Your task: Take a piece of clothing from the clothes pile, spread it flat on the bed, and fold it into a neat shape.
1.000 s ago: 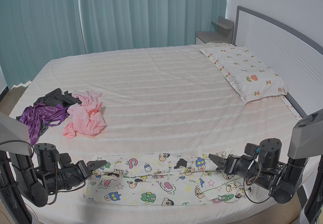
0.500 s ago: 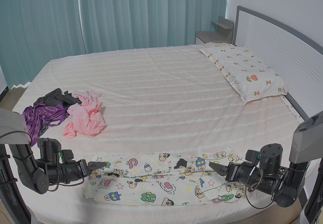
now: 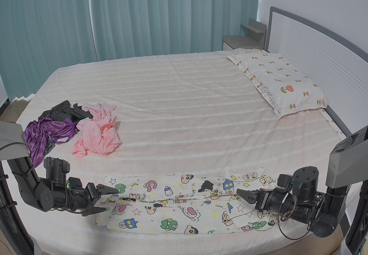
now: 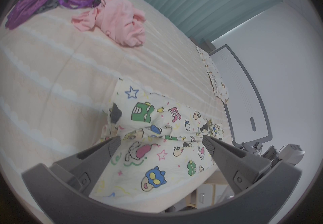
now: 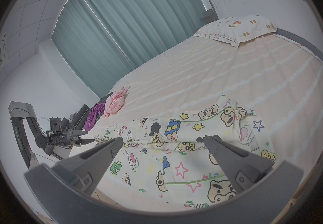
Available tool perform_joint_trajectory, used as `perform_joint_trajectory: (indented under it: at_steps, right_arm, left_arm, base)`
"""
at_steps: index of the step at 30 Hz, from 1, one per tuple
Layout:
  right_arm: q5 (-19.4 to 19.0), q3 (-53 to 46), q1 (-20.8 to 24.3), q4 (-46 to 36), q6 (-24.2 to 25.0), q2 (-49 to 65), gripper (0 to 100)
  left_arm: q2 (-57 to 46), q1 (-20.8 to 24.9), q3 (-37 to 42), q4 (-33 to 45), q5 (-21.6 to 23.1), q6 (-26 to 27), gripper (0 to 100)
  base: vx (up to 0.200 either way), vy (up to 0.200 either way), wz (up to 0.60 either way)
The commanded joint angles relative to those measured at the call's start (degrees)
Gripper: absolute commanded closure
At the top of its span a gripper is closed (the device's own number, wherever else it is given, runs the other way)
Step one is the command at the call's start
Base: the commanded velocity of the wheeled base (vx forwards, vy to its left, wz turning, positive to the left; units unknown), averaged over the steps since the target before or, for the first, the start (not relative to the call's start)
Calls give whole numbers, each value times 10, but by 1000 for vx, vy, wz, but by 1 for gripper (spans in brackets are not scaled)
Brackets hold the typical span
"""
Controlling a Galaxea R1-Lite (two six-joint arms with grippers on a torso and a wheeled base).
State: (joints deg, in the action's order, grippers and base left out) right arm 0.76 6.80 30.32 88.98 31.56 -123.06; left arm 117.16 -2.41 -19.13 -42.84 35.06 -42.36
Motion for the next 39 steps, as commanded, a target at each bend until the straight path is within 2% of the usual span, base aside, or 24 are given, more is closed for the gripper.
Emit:
perform_joint_trajectory:
  at_steps: [1, 7, 11, 12, 13, 20, 24, 39]
  right_arm:
    - [0, 1, 2, 10, -1, -11, 0]
    - [1, 0, 2, 10, -2, -11, 0]
    - [1, 1, 2, 10, -2, -12, 0]
    - [1, 1, 2, 10, -2, -12, 0]
    - [1, 0, 2, 10, -2, -11, 0]
    - [1, -1, 5, 10, -2, -12, 0]
    - [3, -1, 5, 10, -2, -12, 0]
    - [3, -2, 6, 10, -3, -11, 0]
  left_arm:
    - [-64, 12, -72, 111, 3, -34, 0]
    - [-62, 10, -108, 159, -10, -47, 0]
    - [-64, 15, -161, 269, -59, -65, 0]
    - [-64, 15, -161, 269, -59, -65, 0]
    - [-61, 21, -173, 294, -93, -63, 0]
    - [-40, 41, -184, 297, -141, -67, 0]
    - [-11, 68, -192, 294, -208, -70, 0]
    - [20, 103, -211, 297, -271, -87, 0]
  base:
    - [0, 0, 0]
    - [0, 0, 0]
    - [0, 0, 0]
    - [0, 0, 0]
    - [0, 0, 0]
    - [0, 0, 0]
    - [0, 0, 0]
    - [0, 0, 0]
